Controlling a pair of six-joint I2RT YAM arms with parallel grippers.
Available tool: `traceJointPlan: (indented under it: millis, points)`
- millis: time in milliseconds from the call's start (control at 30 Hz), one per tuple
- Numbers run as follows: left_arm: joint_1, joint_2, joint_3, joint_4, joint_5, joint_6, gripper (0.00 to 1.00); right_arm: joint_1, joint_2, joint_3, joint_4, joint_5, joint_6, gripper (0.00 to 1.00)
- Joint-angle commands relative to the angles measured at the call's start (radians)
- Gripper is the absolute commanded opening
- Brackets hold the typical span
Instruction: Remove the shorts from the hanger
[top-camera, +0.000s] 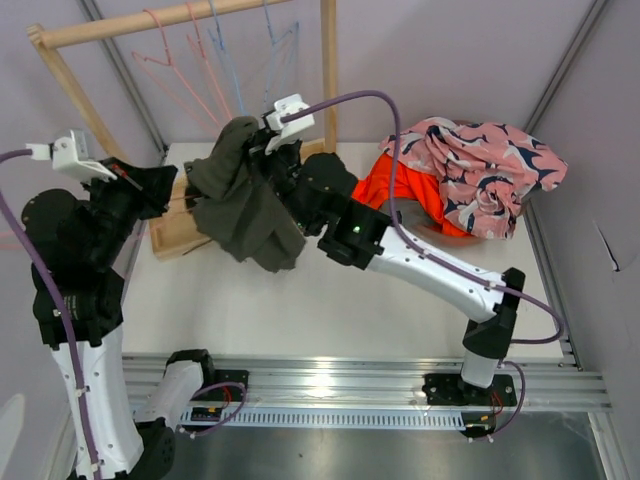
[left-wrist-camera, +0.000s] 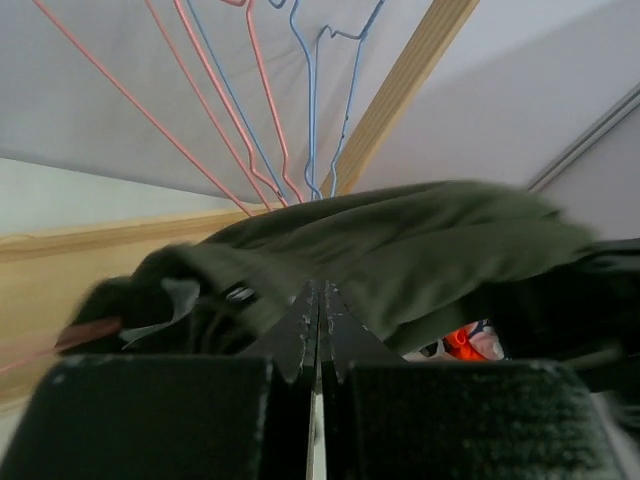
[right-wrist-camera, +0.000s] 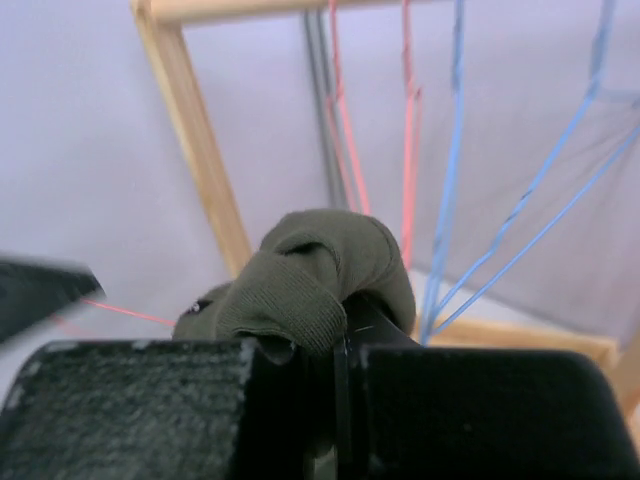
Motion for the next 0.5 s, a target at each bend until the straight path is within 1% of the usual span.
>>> traceJointPlan:
  millis: [0,67,100,167,200,267,300,367,400,433,467]
  points:
    - [-0.027,-0.023,-0.120,0.037,-0.058,0.025,0.01,-0.025,-0.081,0.046,-0.018,0.019,-0.126,0.00]
    - [-0.032,-0.040,-0.145,0.037,-0.078,0.028,0.01,-0.059,-0.118,0.044,-0.015,0.037,-0.145,0.00]
    - [-0.033,-0.046,-0.144,0.038,-0.089,0.029,0.01,-0.098,-0.152,0.043,-0.016,0.040,-0.145,0.00]
    - [-0.038,-0.060,-0.142,0.047,-0.103,0.029,0.04,-0.146,-0.187,0.040,-0.016,0.037,-0.148,0.00]
    - [-0.039,-0.063,-0.144,0.050,-0.103,0.028,0.07,-0.205,-0.216,0.041,-0.013,0.034,-0.143,0.00]
    - [-0.043,-0.060,-0.142,0.052,-0.101,0.026,0.08,-0.278,-0.241,0.056,-0.027,0.005,-0.110,0.00]
    - [-0.046,-0.055,-0.148,0.051,-0.101,0.025,0.09,-0.360,-0.253,0.081,-0.045,-0.010,-0.090,0.00]
    - [-0.049,-0.057,-0.172,0.057,-0.083,0.019,0.12,-0.445,-0.255,0.107,-0.064,-0.062,-0.048,0.00]
    - [-0.049,-0.066,-0.195,0.064,-0.078,0.015,0.16,-0.485,-0.253,0.118,-0.067,-0.067,-0.040,0.00]
    - [-0.050,-0.072,-0.203,0.079,-0.072,0.014,0.17,-0.561,-0.243,0.142,-0.067,-0.075,-0.033,0.00]
    - [-0.052,-0.078,-0.220,0.086,-0.075,0.014,0.18,-0.600,-0.233,0.157,-0.069,-0.085,-0.027,0.00]
